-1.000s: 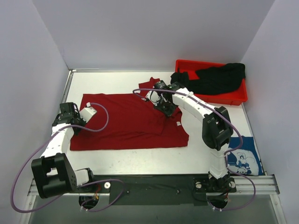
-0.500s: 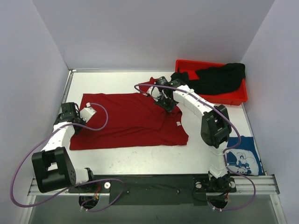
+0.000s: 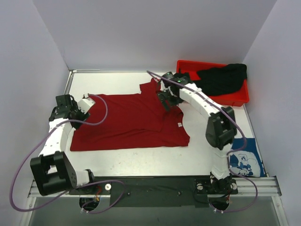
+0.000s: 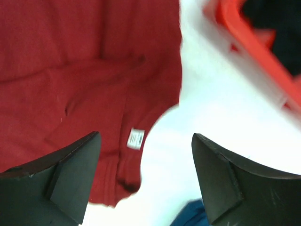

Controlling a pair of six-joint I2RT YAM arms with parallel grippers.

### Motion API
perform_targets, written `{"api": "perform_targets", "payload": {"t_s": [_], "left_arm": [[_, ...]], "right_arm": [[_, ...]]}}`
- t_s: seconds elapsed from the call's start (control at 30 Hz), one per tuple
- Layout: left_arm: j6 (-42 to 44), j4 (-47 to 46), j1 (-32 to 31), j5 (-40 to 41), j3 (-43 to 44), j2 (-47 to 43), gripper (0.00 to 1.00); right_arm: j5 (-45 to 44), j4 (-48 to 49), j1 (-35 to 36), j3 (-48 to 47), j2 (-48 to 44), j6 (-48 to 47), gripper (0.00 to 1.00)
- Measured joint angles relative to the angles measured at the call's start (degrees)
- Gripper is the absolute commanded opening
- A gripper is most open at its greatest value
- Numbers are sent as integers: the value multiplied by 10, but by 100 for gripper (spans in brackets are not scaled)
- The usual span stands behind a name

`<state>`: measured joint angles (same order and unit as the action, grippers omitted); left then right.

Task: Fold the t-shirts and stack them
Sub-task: Fold the flattened tshirt in 1/3 of the way

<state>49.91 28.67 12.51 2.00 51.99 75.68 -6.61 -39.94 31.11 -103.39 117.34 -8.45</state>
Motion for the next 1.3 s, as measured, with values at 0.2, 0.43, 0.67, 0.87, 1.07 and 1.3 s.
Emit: {"api": "perform_targets", "payload": {"t_s": [0.2,0.43,0.67,0.87,1.07,1.3], "left_arm": [[169,157,0,-141,-1,-103,67],[286,218,0,-153,-124,-112,75],[325,172,0,-136,-176,-107,70],[331,122,0,-126,-213,-107,0],[338,164,0,-123,-206,-107,0],[350,320,0,-124,-149,-120,0]], "right_arm": [[60,6,-83,216,-221,161,91],[150,41,-107,448,-293,270,82],[225,115,-128,538,-275,326,34],[267,150,-152,564,-259,349,0],[268,146,-188,589,-307,357,0],[261,83,-195,617,-376,370,0]]}}
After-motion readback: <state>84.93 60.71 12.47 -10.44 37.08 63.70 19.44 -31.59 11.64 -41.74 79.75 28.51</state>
